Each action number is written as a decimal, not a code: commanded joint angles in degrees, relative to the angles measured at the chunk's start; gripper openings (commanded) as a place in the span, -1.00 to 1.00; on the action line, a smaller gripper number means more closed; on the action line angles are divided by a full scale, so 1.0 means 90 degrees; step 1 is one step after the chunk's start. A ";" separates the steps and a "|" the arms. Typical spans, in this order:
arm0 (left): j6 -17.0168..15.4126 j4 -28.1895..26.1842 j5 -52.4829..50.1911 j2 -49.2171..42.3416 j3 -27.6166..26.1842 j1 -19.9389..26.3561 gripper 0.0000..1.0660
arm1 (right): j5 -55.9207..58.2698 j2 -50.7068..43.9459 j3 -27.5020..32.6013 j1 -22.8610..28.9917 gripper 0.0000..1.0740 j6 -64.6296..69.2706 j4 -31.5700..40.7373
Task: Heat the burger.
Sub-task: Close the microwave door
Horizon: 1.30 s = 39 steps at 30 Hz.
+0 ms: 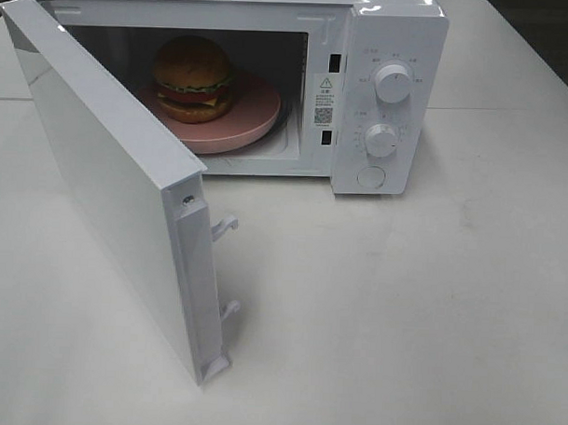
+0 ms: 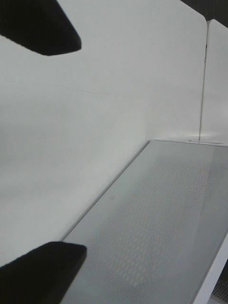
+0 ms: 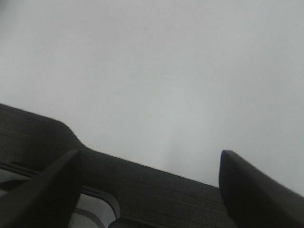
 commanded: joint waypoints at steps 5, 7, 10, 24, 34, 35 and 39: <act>0.0025 -0.0019 -0.0051 -0.0134 0.0013 0.0019 0.88 | -0.0210 -0.0770 0.0102 -0.0503 0.41 0.0191 -0.0025; 0.0025 -0.0019 -0.0051 -0.0134 0.0013 0.0019 0.88 | -0.0312 -0.0999 0.0102 -0.0598 0.41 0.0197 0.0000; 0.0025 -0.0019 -0.0051 -0.0134 0.0013 0.0019 0.88 | -0.0446 -0.1369 0.0102 -0.0809 0.41 0.0204 0.0000; 0.0025 -0.0019 -0.0051 -0.0134 0.0013 0.0019 0.88 | -0.0637 -0.2916 0.0350 -0.1553 0.41 0.0178 0.0121; 0.0025 -0.0019 -0.0051 -0.0134 0.0013 0.0019 0.88 | -0.0637 -0.2935 0.0350 -0.1623 0.40 0.0140 0.0146; 0.0025 -0.0019 -0.0051 -0.0134 0.0013 0.0019 0.88 | -0.0637 -0.2935 0.0350 -0.1623 0.40 0.0140 0.0146; 0.0025 -0.0019 -0.0051 -0.0134 0.0013 0.0019 0.88 | -0.0637 -0.2935 0.0350 -0.1623 0.40 0.0140 0.0146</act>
